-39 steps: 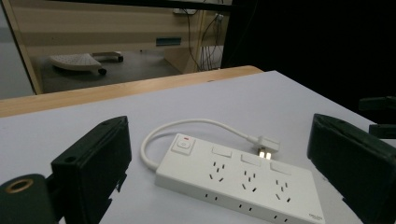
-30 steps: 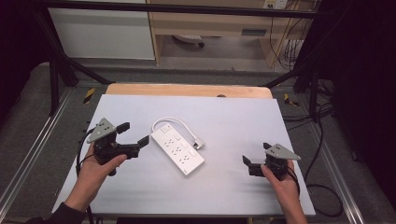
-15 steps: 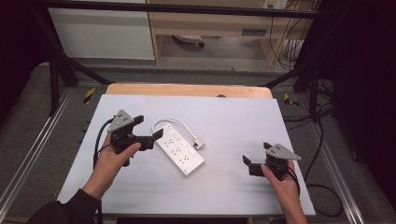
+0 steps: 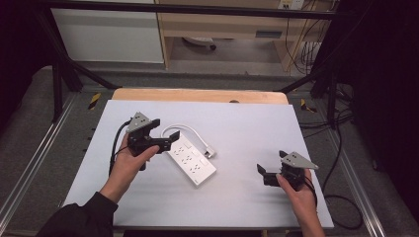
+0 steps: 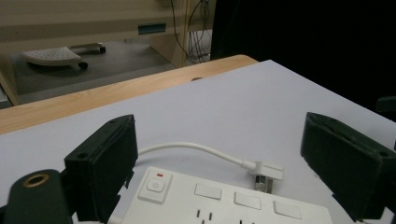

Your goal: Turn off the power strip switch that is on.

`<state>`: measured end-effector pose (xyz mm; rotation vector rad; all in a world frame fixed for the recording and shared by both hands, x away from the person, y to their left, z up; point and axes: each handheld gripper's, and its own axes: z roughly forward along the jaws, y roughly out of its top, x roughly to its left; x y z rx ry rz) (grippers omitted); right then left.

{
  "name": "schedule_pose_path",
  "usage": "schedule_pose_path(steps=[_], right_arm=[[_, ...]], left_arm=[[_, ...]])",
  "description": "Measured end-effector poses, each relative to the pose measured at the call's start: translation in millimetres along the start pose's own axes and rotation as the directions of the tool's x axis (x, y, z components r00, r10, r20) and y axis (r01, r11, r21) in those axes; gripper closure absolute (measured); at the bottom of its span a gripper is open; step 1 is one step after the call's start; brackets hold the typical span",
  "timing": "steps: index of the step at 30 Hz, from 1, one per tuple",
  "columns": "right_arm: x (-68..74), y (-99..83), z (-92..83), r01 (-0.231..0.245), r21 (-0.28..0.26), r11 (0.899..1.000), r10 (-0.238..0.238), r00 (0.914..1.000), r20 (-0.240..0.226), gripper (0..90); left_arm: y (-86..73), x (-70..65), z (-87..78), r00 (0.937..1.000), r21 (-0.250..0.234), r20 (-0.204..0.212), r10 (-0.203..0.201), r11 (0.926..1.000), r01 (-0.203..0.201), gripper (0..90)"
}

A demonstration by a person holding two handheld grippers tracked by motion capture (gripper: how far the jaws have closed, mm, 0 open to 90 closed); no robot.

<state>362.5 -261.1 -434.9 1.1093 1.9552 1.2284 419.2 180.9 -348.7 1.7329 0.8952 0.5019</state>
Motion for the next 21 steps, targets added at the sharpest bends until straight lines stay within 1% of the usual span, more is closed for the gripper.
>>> schedule_pose_path(steps=[1, 2, 3, 4, 5, 7, 11, 17, 21], right_arm=[[-0.3, 0.2, -0.4, 0.003, -0.003, 1.0, -0.003, 1.0, -0.001, 2.9], [-0.3, 0.2, -0.4, 0.003, -0.003, 1.0, -0.003, 1.0, -0.001, 2.9], [-0.3, 0.3, -0.8, 0.004, -0.003, 1.0, -0.004, 1.0, -0.001, 2.9], [-0.5, -0.2, -0.7, 0.002, 0.004, 1.0, -0.002, 1.0, 0.001, 2.9], [-0.5, -0.2, -0.7, 0.002, 0.004, 1.0, -0.002, 1.0, 0.001, 2.9], [-1.0, -0.8, 0.2, 0.002, 0.012, 1.0, -0.002, 1.0, 0.004, 2.9], [-0.9, -0.6, -0.3, 0.001, 0.009, 1.0, -0.001, 1.0, 0.002, 2.9], [-1.5, -0.4, -0.3, 0.001, 0.005, 1.0, -0.001, 1.0, 0.001, 3.0], [-1.4, -0.3, -0.7, 0.001, 0.003, 1.0, -0.001, 1.0, 0.0, 3.0]], left_arm=[[-0.1, -0.9, 1.9, 1.0, 0.002, 0.006, -0.006, 1.0, 0.006, 11.1], [0.0, -0.7, 3.1, 1.0, 0.005, -0.001, 0.002, 1.0, -0.002, 11.1], [-0.3, -1.2, 4.9, 1.0, 0.008, 0.005, -0.001, 1.0, 0.001, 11.2], [-0.4, -0.9, 6.3, 1.0, 0.009, -0.002, 0.009, 0.9999, -0.009, 11.2], [-0.8, -0.6, 8.1, 0.9999, 0.012, -0.006, 0.011, 0.9999, -0.01, 11.2], [-2.0, 0.5, 12.5, 1.0, 0.021, -0.003, -0.001, 0.9998, 0.001, 11.1], [-4.5, 1.6, 20.6, 1.0, 0.038, -0.008, -0.001, 0.9993, 0.001, 9.9], [-7.8, 2.2, 30.2, 0.9999, 0.068, -0.01, 0.005, 0.9977, -0.005, 9.9], [-9.9, 0.6, 36.0, 0.9997, 0.09, -0.014, 0.018, 0.9958, -0.016, 11.9]])
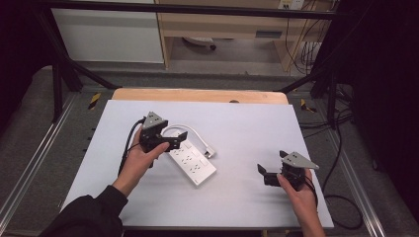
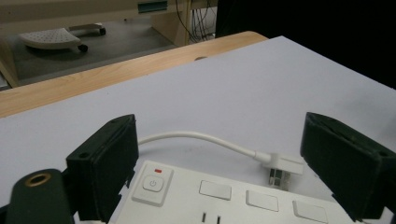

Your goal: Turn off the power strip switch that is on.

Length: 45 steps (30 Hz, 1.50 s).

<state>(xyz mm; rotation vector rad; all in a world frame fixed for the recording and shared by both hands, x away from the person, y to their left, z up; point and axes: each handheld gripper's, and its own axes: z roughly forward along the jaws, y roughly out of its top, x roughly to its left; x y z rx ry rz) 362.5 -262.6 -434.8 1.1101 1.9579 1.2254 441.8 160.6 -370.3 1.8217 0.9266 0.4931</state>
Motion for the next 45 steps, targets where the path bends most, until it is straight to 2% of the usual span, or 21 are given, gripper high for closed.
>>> schedule_pose_path(steps=[6, 9, 10, 12, 15, 18, 19, 21, 30, 40, 45], right_arm=[[-0.4, 0.0, -0.1, 0.0, -0.002, 1.0, 0.0, 1.0, 0.0, 3.0], [-0.5, 0.1, -0.1, 0.0, -0.003, 1.0, 0.0, 1.0, -0.001, 2.9], [-0.5, 0.0, 0.3, 0.0, -0.001, 1.0, 0.0, 1.0, -0.002, 2.9], [-0.5, -0.1, 0.4, 0.0, 0.001, 1.0, 0.0, 1.0, -0.002, 2.9], [-0.6, -0.1, 0.5, 0.0, 0.0, 1.0, 0.0, 1.0, -0.002, 2.9], [-0.5, 0.0, 0.2, -0.001, 0.0, 1.0, 0.001, 1.0, 0.0, 2.9], [-0.7, -0.1, 0.2, 0.0, 0.001, 1.0, 0.0, 1.0, 0.001, 2.9], [-0.7, -0.1, 0.2, 0.0, 0.001, 1.0, 0.0, 1.0, 0.001, 2.9], [-1.0, -0.3, 0.2, -0.003, 0.001, 1.0, 0.003, 1.0, 0.002, 2.9], [-1.2, -0.3, 0.3, -0.004, 0.001, 1.0, 0.004, 1.0, 0.003, 3.0], [-1.3, -0.4, 0.3, -0.002, 0.003, 1.0, 0.002, 1.0, 0.005, 2.9]], left_arm=[[-3.0, 0.3, 9.9, 0.9999, 0.027, 0.002, -0.012, 0.9996, 0.012, 14.9], [-4.2, 1.2, 13.8, 0.9999, 0.038, 0.002, -0.011, 0.9992, 0.01, 22.7], [-4.7, 1.3, 14.8, 1.0, 0.042, -0.002, -0.007, 0.9991, 0.007, 28.6], [-5.4, 1.7, 16.1, 1.0, 0.05, -0.004, 0.004, 0.9988, -0.004, 32.1], [-5.7, 2.7, 15.9, 0.9998, 0.051, 0.018, -0.008, 0.9987, 0.007, 42.5], [-6.1, 3.8, 16.2, 0.9998, 0.048, 0.018, -0.005, 0.9988, 0.004, 49.6], [-6.2, 4.1, 16.1, 0.9998, 0.048, 0.02, -0.003, 0.9988, 0.002, 56.3], [-6.4, 4.5, 16.2, 0.9997, 0.045, 0.024, 0.002, 0.999, -0.003, 58.4], [-7.3, 4.4, 17.8, 0.9988, 0.034, 0.046, 0.017, 0.9992, -0.018, 79.7], [-10.6, 2.4, 23.0, 0.9964, 0.051, 0.081, 0.026, 0.9982, -0.031, 88.6], [-12.8, 2.7, 26.0, 0.9952, 0.065, 0.096, 0.023, 0.9975, -0.029, 89.9]])
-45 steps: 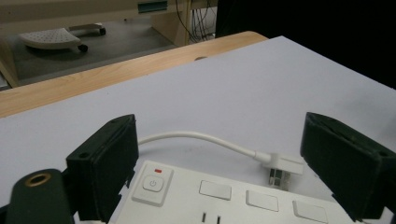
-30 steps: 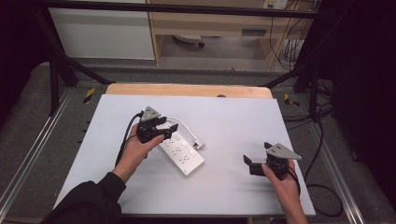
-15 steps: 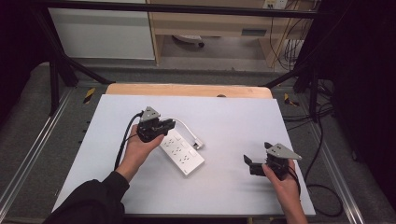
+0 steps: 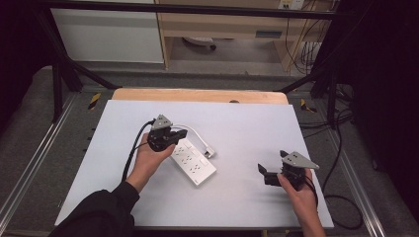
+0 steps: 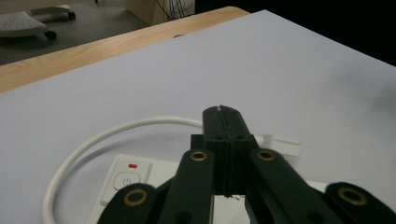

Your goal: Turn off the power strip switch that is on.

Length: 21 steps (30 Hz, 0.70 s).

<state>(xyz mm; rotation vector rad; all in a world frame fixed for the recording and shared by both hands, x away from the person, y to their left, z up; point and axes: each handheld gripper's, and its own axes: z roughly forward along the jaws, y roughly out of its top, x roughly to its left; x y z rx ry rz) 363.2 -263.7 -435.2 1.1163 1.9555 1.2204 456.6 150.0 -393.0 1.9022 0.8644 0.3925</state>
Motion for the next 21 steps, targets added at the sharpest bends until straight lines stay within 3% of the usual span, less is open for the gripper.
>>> schedule_pose_path(steps=[21], right_arm=[[0.4, 0.2, 0.0, 0.006, -0.001, 1.0, -0.006, 1.0, -0.004, 2.9]], left_arm=[[-11.5, 6.4, 20.4, 0.9999, 0.084, 0.014, -0.003, 0.9965, 0.002, 89.9]])
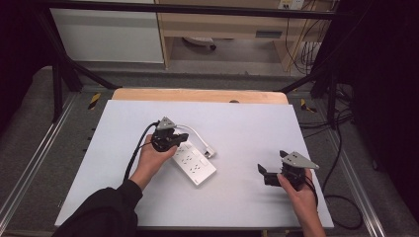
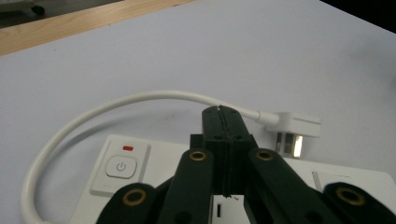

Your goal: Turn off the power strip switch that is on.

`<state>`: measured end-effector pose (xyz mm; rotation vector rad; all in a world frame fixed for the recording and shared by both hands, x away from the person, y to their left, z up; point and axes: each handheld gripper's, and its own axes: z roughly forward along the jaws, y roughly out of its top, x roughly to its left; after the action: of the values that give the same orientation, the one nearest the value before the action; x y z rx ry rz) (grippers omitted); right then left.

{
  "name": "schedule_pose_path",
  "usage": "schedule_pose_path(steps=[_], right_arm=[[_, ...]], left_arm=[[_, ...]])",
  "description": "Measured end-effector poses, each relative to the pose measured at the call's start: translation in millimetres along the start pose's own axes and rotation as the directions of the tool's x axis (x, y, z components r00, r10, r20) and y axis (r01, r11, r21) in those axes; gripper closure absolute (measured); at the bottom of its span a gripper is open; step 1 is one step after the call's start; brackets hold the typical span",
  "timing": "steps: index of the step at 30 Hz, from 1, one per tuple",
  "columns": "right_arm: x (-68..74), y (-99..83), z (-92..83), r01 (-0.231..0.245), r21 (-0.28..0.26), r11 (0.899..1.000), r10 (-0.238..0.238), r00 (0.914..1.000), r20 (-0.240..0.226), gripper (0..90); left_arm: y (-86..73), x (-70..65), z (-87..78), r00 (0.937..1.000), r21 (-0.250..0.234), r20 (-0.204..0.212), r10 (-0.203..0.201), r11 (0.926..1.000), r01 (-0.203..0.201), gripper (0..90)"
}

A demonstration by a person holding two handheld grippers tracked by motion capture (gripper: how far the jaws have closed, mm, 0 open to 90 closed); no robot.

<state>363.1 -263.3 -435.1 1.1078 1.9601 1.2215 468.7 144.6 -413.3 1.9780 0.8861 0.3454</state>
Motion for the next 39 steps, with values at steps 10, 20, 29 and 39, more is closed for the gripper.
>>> schedule_pose_path(steps=[10, 20, 29, 39], right_arm=[[-0.1, 0.1, -0.4, 0.001, 0.0, 1.0, -0.001, 1.0, 0.001, 2.9], [-0.1, 0.1, -0.4, 0.0, -0.001, 1.0, 0.0, 1.0, 0.0, 2.9], [-0.3, 0.1, -0.5, 0.0, 0.0, 1.0, 0.0, 1.0, -0.001, 2.9], [-0.3, 0.1, -0.4, 0.002, 0.0, 1.0, -0.002, 1.0, -0.002, 2.8]], left_arm=[[-3.0, 0.9, 4.7, 1.0, 0.026, 0.003, 0.005, 0.9996, -0.005, 89.9], [-6.7, -1.5, 9.1, 0.9999, 0.044, 0.011, 0.009, 0.999, -0.01, 89.9], [-9.9, -0.5, 12.9, 0.9998, 0.061, 0.011, 0.015, 0.998, -0.016, 89.9], [-11.0, -1.9, 15.5, 0.9998, 0.068, 0.013, 0.015, 0.9976, -0.016, 89.9]])
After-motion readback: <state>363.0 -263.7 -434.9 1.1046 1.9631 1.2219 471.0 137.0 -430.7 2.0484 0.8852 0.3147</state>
